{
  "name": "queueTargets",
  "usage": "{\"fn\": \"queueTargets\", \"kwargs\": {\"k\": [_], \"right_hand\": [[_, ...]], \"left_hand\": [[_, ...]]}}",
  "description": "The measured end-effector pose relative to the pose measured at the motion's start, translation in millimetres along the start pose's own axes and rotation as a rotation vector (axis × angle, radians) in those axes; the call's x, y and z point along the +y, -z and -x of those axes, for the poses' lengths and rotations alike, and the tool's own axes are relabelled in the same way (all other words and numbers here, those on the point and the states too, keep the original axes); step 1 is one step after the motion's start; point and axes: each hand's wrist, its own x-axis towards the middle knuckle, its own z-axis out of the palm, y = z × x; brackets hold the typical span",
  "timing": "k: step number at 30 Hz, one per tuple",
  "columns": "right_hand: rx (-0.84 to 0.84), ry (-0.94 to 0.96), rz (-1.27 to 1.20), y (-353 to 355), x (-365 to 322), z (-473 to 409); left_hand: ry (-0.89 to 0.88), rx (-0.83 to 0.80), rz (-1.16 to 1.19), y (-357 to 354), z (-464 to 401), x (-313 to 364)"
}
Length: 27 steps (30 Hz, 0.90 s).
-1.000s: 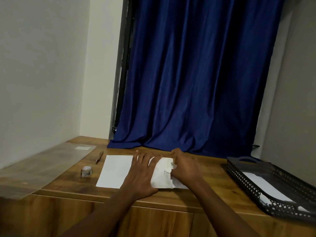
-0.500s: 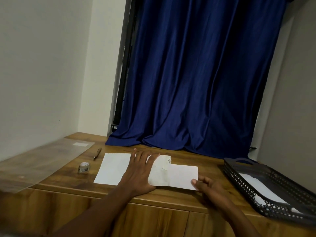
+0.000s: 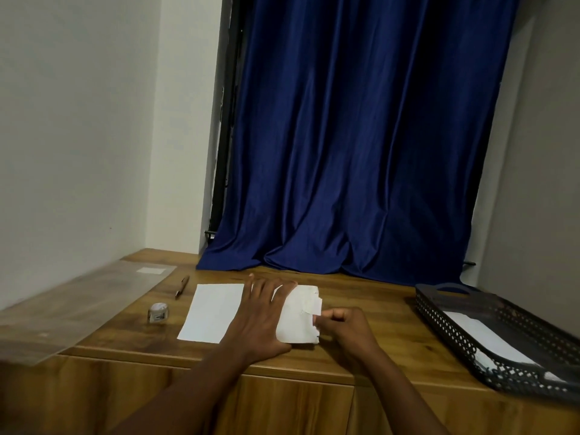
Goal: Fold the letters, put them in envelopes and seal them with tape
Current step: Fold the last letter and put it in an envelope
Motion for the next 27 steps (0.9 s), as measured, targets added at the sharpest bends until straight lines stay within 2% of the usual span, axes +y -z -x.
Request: {"fn": "queueTargets", "kwargs": {"k": [8,13,18,27], "right_hand": [[0.025,0.059,0.254,-28,-3,-19],[-0.041,0.067,0.206,-30,-6,-15],[0.073,0.05,0.165,-31,2,-17],[0.02,0.037,0.137,-39,2,-22]], "left_hand": [[-0.058,0.021,0.008,2,2,0],[-0.064,0.045,0.015,2,2,0],[-0.063,0.016,-0.015,1,2,-1],[-0.036,-0.033,-0.031,1,1,-1]]}}
